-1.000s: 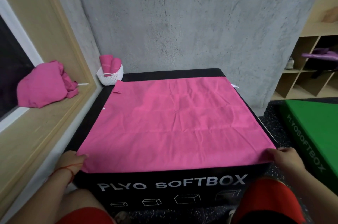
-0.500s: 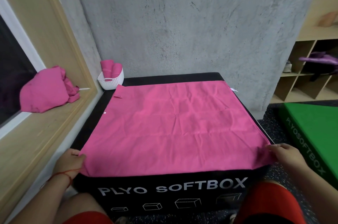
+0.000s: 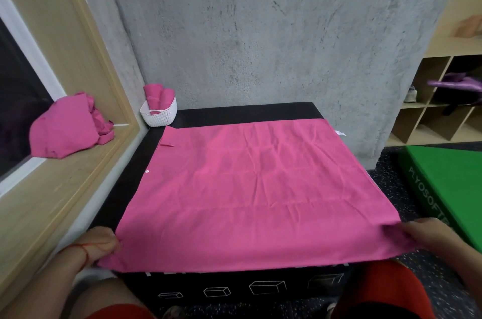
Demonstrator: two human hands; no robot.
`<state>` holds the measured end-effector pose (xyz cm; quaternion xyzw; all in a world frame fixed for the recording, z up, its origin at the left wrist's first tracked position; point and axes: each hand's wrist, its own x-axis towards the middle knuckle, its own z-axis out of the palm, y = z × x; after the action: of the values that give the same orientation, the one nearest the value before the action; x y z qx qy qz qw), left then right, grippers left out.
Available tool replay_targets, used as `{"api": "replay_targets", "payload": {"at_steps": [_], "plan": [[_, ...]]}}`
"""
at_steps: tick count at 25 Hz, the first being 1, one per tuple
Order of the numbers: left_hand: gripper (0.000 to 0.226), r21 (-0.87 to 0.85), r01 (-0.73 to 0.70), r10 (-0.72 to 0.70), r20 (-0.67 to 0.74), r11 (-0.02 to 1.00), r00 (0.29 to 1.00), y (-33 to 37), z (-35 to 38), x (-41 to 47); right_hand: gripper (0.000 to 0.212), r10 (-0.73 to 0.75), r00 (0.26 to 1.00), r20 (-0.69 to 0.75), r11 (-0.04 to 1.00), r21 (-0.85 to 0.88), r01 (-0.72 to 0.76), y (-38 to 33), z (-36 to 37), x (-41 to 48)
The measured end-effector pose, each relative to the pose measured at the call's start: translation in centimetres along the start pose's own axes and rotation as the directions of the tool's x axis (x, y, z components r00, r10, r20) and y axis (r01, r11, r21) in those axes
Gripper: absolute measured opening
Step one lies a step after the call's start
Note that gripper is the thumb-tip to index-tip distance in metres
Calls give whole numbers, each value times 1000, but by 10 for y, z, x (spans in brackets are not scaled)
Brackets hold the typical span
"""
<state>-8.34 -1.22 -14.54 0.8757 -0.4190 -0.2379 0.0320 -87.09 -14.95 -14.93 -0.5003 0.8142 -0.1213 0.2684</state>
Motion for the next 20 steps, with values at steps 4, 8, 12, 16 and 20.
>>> {"api": "replay_targets", "payload": {"at_steps": [4, 8, 12, 16, 20], "plan": [[40, -182, -33, 8, -137, 983, 991, 22, 0, 0, 27, 13, 1000, -27, 992, 125, -9, -3, 5, 14], [39, 5, 4, -2, -277, 1000, 961, 48, 14, 1, 23, -68, 996, -54, 997, -33, 66, -25, 16, 19], [43, 88, -44, 73, -362, 995, 929, 81, 24, 9, 35, -188, 976, -106, 968, -186, 166, -47, 29, 34], [49, 193, -305, 354, -319, 933, 879, 134, 57, 17, 52, -472, 882, -2, 832, -332, 444, -102, 64, 21], [58, 303, -638, 699, -174, 708, 693, 227, 113, -21, 64, -790, 579, 200, 471, -406, 783, -173, 128, -31]]}}
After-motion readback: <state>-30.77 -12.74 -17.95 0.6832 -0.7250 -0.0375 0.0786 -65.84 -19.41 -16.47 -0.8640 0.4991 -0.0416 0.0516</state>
